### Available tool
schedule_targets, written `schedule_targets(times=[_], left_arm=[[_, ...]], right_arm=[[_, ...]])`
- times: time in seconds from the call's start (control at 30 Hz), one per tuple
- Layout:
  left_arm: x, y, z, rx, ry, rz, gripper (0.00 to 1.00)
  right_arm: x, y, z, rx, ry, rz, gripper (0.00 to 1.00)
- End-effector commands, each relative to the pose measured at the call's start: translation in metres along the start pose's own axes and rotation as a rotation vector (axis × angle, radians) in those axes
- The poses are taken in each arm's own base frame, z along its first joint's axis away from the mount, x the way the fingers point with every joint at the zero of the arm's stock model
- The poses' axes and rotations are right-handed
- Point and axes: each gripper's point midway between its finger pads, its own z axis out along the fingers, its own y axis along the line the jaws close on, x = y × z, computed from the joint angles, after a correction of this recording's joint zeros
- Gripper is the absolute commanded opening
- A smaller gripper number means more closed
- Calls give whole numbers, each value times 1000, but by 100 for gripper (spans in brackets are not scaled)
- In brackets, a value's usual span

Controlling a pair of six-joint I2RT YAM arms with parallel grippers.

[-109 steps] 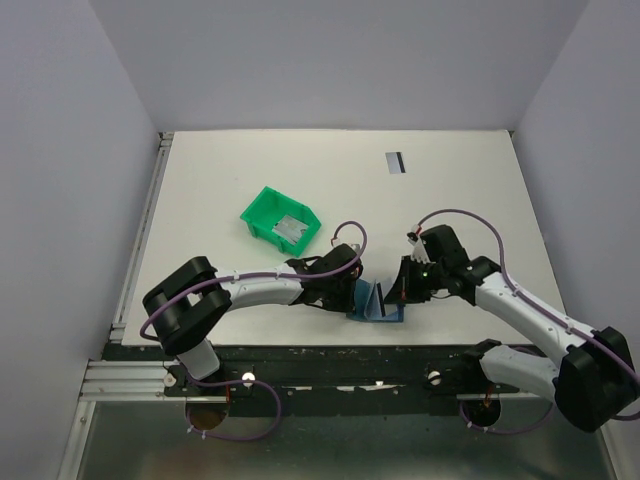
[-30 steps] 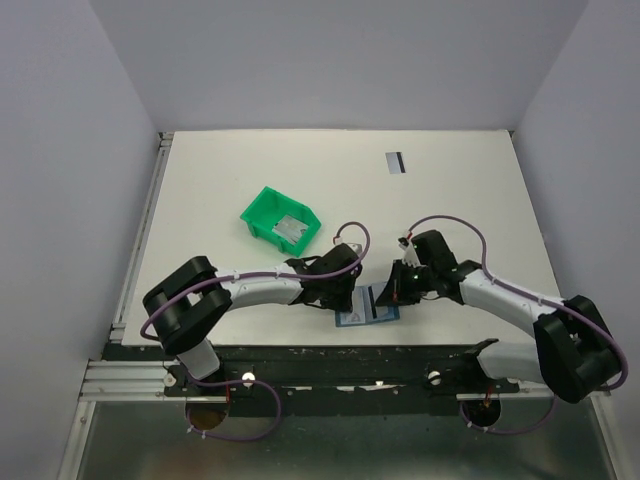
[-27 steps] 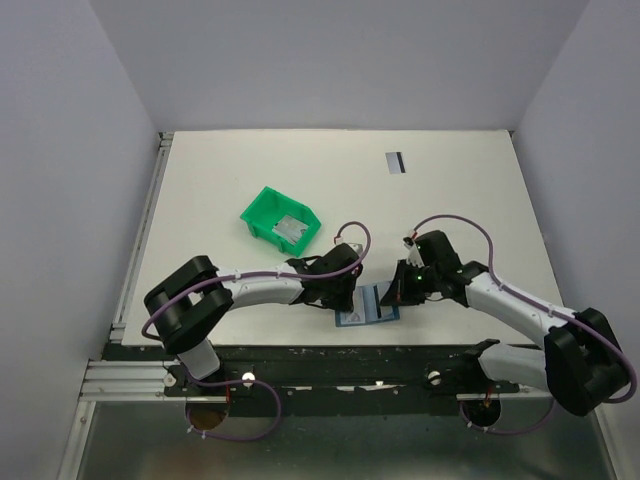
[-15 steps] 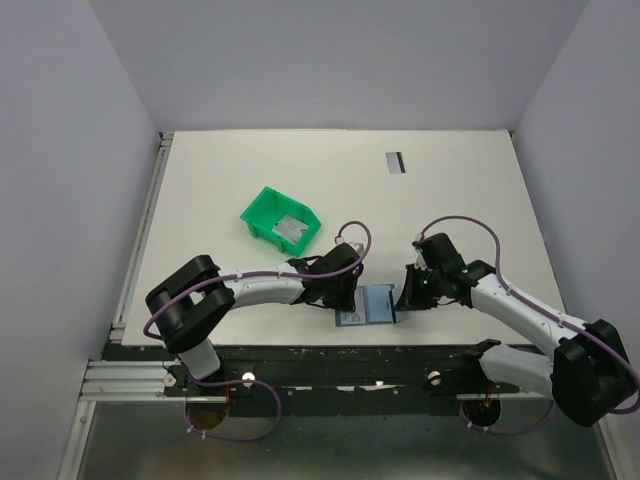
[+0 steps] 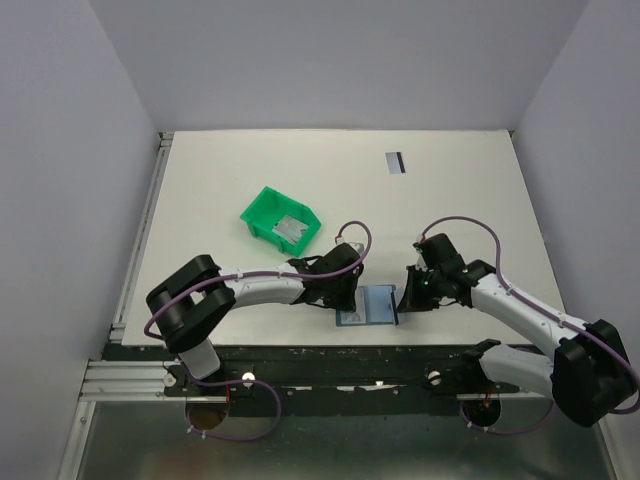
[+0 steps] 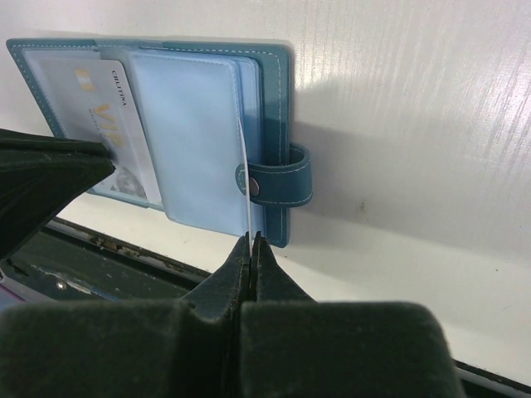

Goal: Put the credit cards into the card holder
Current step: Turn over the card slot in the card holder.

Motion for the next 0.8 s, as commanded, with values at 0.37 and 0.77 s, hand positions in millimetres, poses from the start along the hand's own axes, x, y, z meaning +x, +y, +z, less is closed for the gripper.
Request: schedule_targets(times=[0.37, 0.77], left_arm=[[17, 14, 10, -50, 68, 3, 0], [18, 14, 11, -49, 72, 4, 0]], right_arm=[[6, 12, 2, -64, 65, -14, 0], [9, 34, 7, -199, 98, -5, 0]])
